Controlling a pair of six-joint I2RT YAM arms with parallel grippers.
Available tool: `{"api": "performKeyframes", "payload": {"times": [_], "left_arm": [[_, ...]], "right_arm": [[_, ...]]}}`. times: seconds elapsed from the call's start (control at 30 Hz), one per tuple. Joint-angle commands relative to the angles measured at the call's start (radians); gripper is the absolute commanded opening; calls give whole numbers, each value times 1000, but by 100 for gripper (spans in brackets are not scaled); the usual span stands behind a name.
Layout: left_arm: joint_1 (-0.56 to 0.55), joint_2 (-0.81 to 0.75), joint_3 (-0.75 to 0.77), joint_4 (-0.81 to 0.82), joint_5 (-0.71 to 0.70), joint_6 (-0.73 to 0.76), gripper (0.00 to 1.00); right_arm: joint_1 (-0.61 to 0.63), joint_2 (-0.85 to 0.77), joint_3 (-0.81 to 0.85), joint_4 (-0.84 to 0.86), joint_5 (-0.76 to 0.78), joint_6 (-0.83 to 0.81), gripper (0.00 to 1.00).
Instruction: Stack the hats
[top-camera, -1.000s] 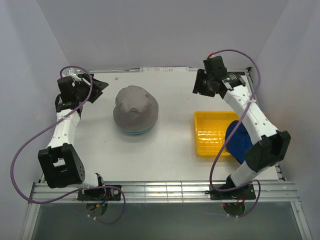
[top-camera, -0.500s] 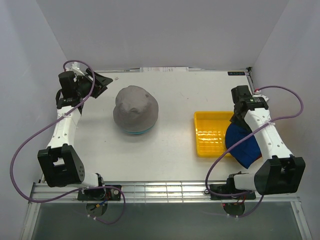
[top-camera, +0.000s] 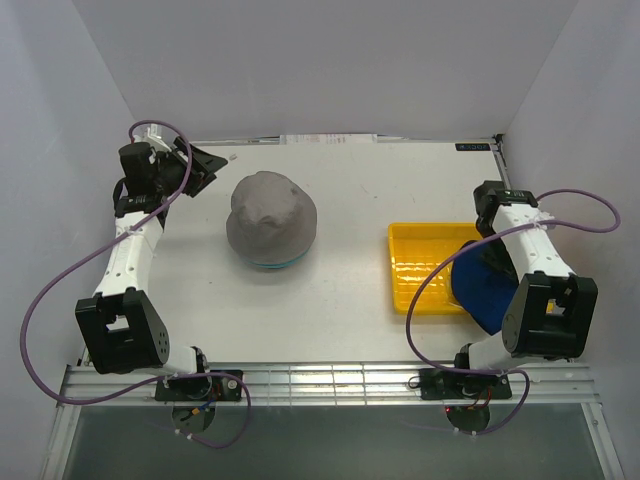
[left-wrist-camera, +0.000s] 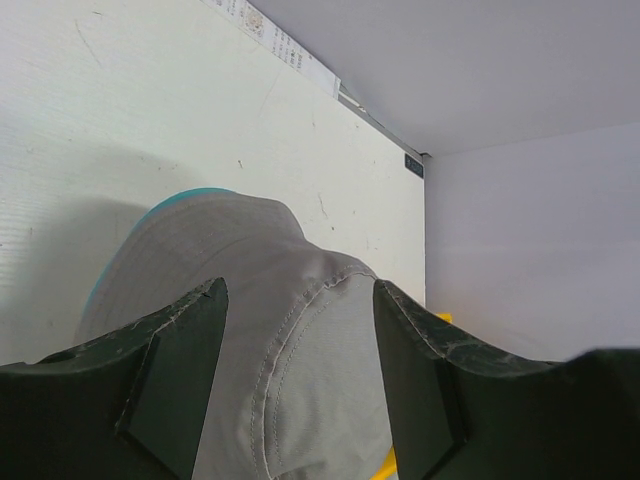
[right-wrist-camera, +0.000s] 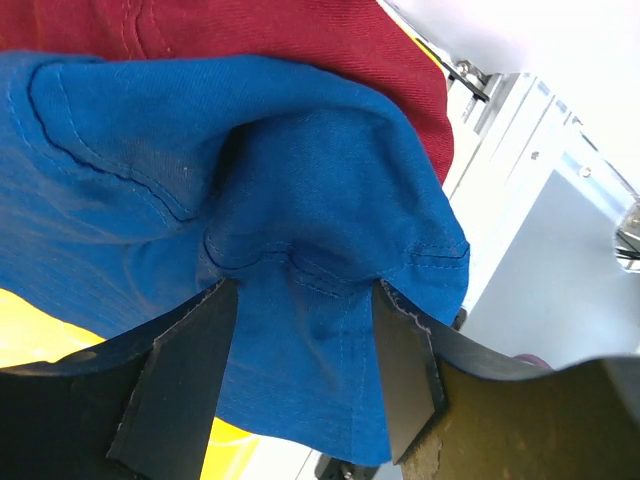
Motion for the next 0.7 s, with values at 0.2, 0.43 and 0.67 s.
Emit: {"api": "performKeyframes", "payload": {"times": [0.2,0.43,0.67], "left_arm": [[-8,-11,-1,-16,-7,27,70],[-11,-11,-7,-18,-10,30,69],[-12,-20,-11,-22,-16,33,69]], "right_arm": [[-28,-63,-47,82,4,-39,62],[-31,-117,-111,166,-46,-114,59],[-31,-233,-148,335,-205,-268,24]]}}
